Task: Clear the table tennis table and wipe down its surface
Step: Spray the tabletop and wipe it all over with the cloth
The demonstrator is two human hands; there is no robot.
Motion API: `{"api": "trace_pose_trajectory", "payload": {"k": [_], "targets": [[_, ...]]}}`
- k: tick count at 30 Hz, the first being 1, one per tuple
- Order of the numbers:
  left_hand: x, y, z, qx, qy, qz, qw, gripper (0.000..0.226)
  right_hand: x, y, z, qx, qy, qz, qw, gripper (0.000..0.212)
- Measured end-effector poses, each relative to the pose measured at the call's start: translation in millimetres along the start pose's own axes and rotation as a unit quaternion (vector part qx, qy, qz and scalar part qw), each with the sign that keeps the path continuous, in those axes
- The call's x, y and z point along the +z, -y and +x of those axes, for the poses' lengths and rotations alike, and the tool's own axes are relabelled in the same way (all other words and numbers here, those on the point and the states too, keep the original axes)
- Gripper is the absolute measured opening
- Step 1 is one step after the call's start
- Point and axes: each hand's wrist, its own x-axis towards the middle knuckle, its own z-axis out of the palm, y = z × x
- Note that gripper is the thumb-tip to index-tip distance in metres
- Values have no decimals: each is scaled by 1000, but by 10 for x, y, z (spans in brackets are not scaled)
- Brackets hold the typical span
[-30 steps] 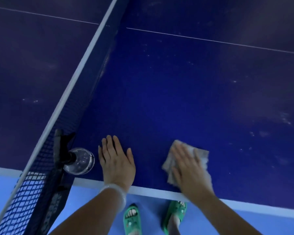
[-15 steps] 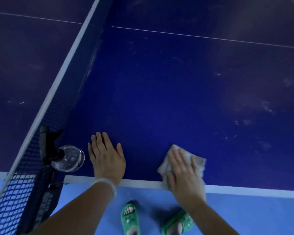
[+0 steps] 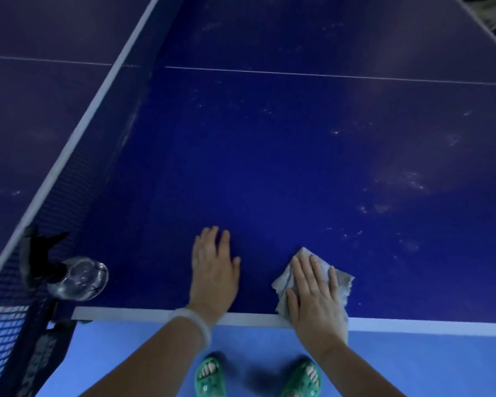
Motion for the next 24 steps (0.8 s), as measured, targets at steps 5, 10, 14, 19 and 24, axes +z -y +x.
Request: {"api": "trace_pose_trajectory", "payload": {"k": [5, 10, 14, 19, 24], "targets": [[336, -662, 241, -38, 42, 51, 997, 64, -13, -619, 52, -139, 6, -39, 990, 60], [481, -691, 204, -50, 32, 92, 994, 67, -67, -1606, -49, 198, -42, 49, 978, 69], [507, -707, 214, -52, 31, 95, 994, 66, -98, -1246, -2, 263, -71, 49, 961, 68], [476, -728, 208, -50, 24, 107, 993, 67, -33, -762, 256, -137, 4, 4, 991, 59], [462, -753, 222, -60, 27, 107, 992, 67, -167, -1712, 582, 52, 28, 38, 998, 62]]}}
